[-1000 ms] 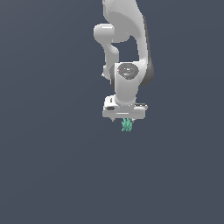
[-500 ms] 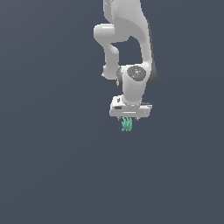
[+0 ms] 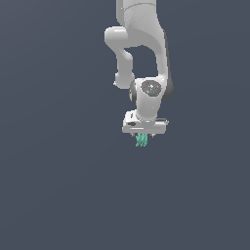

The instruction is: Pick up the object and move it to a goal position.

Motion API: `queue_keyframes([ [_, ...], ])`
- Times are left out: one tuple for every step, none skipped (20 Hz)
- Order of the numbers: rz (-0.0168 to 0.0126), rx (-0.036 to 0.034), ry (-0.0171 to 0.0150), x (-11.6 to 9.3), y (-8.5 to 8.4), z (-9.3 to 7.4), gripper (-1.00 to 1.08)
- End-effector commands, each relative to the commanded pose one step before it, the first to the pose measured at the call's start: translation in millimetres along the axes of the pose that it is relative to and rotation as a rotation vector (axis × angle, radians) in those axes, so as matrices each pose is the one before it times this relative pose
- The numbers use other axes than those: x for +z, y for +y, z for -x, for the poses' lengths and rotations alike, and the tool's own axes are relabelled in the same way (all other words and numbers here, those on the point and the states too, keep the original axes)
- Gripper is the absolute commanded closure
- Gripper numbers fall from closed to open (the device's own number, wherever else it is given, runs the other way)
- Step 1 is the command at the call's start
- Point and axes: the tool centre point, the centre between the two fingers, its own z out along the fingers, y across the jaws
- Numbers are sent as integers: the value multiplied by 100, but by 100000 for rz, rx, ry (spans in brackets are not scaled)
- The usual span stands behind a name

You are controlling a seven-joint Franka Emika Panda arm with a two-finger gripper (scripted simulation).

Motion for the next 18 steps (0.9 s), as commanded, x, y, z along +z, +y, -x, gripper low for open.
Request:
queue_keyframes([
  [24, 1, -58, 1258, -12, 94, -92],
  [0, 0, 0, 396, -9, 9, -92],
  [0, 0, 0, 330, -9, -1, -92],
  [32, 23, 29, 250, 2, -11, -92],
  [0, 0, 0, 196, -8, -16, -92],
  [0, 0, 0, 134, -7, -18, -92],
  [0, 0, 0, 77, -5, -14, -92],
  [0, 0, 0, 25, -2, -5, -92],
  [0, 0, 0, 0, 0, 0, 108],
  [0, 0, 0, 0, 0, 0, 108],
  [0, 0, 0, 0, 0, 0, 108],
  [0, 0, 0, 0, 0, 0, 108],
  [0, 0, 0, 0, 0, 0, 108],
  [0, 0, 0, 0, 0, 0, 108],
  [0, 0, 0, 0, 0, 0, 108],
  [0, 0, 0, 0, 0, 0, 108],
  [0, 0, 0, 0, 0, 0, 108],
  [0, 0, 0, 0, 0, 0, 108],
])
